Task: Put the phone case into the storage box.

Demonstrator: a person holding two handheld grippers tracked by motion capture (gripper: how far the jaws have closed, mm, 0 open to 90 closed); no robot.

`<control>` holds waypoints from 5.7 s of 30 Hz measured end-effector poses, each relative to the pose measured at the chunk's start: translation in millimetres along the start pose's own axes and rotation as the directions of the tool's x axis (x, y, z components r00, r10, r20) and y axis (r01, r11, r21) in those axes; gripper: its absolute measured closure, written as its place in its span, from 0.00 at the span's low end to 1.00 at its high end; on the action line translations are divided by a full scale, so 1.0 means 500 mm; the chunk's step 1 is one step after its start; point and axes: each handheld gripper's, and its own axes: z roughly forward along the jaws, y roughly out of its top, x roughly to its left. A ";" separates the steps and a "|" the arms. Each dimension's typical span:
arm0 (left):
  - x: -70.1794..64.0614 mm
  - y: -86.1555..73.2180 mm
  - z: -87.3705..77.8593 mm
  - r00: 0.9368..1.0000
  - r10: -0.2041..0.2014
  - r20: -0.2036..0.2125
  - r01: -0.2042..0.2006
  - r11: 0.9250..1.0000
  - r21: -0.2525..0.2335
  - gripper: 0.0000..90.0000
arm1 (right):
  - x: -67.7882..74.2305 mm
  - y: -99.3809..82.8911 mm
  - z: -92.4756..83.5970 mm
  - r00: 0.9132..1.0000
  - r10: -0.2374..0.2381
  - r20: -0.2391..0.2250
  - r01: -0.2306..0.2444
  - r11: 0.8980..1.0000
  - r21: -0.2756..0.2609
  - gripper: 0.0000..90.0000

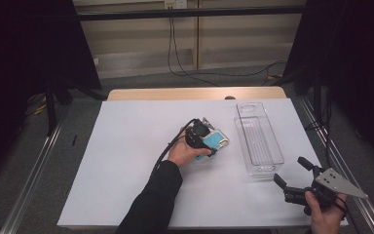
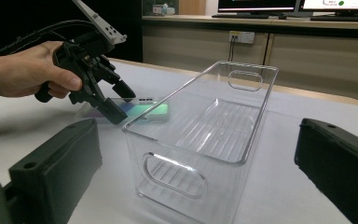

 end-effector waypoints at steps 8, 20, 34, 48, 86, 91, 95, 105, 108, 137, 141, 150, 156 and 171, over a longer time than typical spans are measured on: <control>0.006 -0.005 -0.029 1.000 -0.026 -0.009 0.025 0.998 -0.059 0.19 | 0.001 0.000 0.000 1.000 0.001 0.001 -0.001 1.000 -0.002 0.00; -0.003 -0.022 -0.076 0.999 -0.011 -0.038 0.005 0.989 -0.147 0.19 | 0.001 0.000 0.000 1.000 0.000 0.000 0.000 1.000 0.000 0.00; -0.018 -0.023 -0.114 0.997 -0.015 -0.077 0.000 0.980 -0.200 0.19 | 0.001 0.000 -0.001 1.000 0.003 0.003 -0.003 1.000 -0.003 0.00; -0.047 -0.038 -0.152 0.994 0.012 -0.109 -0.039 0.967 -0.251 0.19 | 0.004 0.000 0.001 1.000 -0.003 -0.003 0.003 1.000 -0.003 0.00; -0.101 -0.204 -0.269 0.983 -0.082 -0.165 0.018 0.934 -0.358 0.19 | 0.037 0.014 0.021 0.999 -0.001 -0.050 0.002 0.999 0.032 0.00; -0.118 -0.217 -0.284 0.978 -0.075 -0.192 -0.004 0.926 -0.379 0.19 | 0.059 0.023 0.035 0.995 0.035 -0.093 -0.033 0.999 0.027 0.00; -0.124 -0.224 -0.285 0.975 -0.078 -0.207 -0.007 0.924 -0.383 0.19 | 0.075 0.040 0.049 0.991 0.039 -0.131 -0.037 0.999 0.018 0.00; -0.150 -0.219 -0.270 0.976 -0.067 -0.210 -0.022 0.919 -0.394 0.19 | 0.113 0.066 0.086 0.963 0.033 -0.266 -0.013 0.997 0.077 0.05; -0.155 -0.217 -0.265 0.976 -0.065 -0.209 -0.024 0.917 -0.397 0.19 | 0.120 0.082 0.104 0.955 0.034 -0.296 -0.011 0.997 0.078 0.04; -0.191 -0.196 -0.239 0.968 -0.057 -0.243 -0.053 0.905 -0.422 0.19 | 0.170 0.122 0.224 0.888 0.170 -0.427 -0.036 0.952 0.305 0.11; -0.198 -0.191 -0.238 0.969 -0.046 -0.241 -0.064 0.901 -0.428 0.19 | 0.170 0.124 0.232 0.878 0.199 -0.435 -0.040 0.937 0.347 0.14; -0.212 -0.173 -0.230 0.968 -0.034 -0.250 -0.082 0.896 -0.437 0.19 | 0.171 0.132 0.234 0.883 0.197 -0.426 0.003 0.905 0.426 0.21; -0.221 -0.163 -0.219 0.968 -0.028 -0.249 -0.088 0.891 -0.445 0.19 | 0.170 0.137 0.239 0.885 0.217 -0.412 0.004 0.881 0.472 0.29; -0.223 -0.150 -0.211 0.959 -0.029 -0.283 -0.106 0.887 -0.449 0.19 | 0.173 0.169 0.261 0.908 0.268 -0.323 -0.071 0.856 0.511 0.54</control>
